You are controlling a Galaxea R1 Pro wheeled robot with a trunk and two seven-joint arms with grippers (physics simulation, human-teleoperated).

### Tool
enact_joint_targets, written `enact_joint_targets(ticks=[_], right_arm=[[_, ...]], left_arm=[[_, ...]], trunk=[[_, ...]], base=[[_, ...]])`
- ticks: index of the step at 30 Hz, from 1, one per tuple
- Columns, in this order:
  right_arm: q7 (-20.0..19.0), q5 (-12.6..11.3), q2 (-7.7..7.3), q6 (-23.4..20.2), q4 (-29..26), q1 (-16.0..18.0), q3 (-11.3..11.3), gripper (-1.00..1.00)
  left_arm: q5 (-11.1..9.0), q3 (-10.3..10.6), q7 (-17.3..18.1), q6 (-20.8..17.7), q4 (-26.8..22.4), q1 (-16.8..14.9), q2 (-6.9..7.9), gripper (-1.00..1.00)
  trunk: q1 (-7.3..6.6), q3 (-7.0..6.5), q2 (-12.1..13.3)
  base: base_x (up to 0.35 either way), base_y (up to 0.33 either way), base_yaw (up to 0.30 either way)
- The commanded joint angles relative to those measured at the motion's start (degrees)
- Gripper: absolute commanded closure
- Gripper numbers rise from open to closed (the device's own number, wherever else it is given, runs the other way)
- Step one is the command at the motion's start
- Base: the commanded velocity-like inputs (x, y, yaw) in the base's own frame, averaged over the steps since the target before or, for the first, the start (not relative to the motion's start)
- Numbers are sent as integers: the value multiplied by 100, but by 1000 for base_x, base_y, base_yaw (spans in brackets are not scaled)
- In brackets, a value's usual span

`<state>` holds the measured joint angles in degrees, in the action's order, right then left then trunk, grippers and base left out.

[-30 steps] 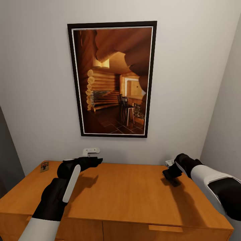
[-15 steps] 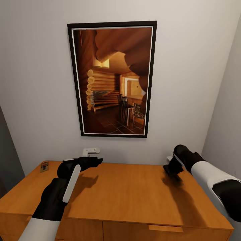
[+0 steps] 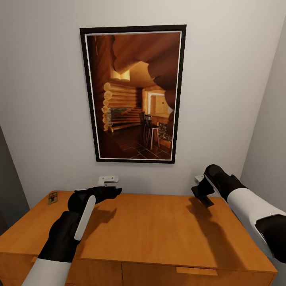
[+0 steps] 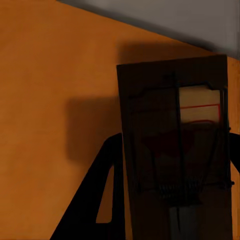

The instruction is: Take the four mousetraps from the cabinet in the bathroom and place them on the bathroom floor. Make sure all four end up on the same floor surface, and ensure that at least two of them are either under or directly next to the same bathroom sink.

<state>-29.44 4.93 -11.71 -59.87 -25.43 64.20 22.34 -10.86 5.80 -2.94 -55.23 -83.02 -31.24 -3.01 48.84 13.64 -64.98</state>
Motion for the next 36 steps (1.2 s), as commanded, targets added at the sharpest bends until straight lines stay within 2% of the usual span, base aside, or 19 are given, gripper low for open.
enact_joint_targets(ticks=[1,10,15,17,19,23,28,32,36], right_arm=[[-59,43,-8,-13,-10,5,27,100],[-60,50,-32,-13,-14,5,33,100],[-209,74,-195,-13,-177,-158,208,100],[-268,72,-260,-13,-241,-124,260,100],[-326,76,-325,-13,-247,-96,199,100],[-185,90,-194,-13,-119,-93,77,100],[-13,94,-33,34,40,-92,-9,100],[-60,89,97,34,167,-91,-12,100],[-178,112,-15,-13,295,-91,-9,100]], left_arm=[[-41,0,-31,-26,-4,-5,-1,-100],[-77,0,-31,-45,-3,-5,2,-100],[-212,-163,-193,-209,-76,57,165,-100],[-241,-228,-258,-230,-41,47,230,-100],[-168,-206,-239,-251,-10,39,173,-100],[-56,-233,-156,-354,9,32,50,-100],[-1,-252,-140,-388,13,30,25,-100],[3,-255,-137,-391,14,30,21,-100],[4,-261,-137,-392,14,30,26,-100]], trunk=[[1,8,-5],[1,8,-5],[1,8,-6],[1,8,-6],[1,8,-6],[1,8,-6],[1,8,-6],[1,8,-6],[1,8,-6]], base=[[0,0,0],[0,0,0],[0,0,0],[0,0,0],[0,0,0],[0,0,0],[0,0,0],[0,0,0],[0,0,0]])
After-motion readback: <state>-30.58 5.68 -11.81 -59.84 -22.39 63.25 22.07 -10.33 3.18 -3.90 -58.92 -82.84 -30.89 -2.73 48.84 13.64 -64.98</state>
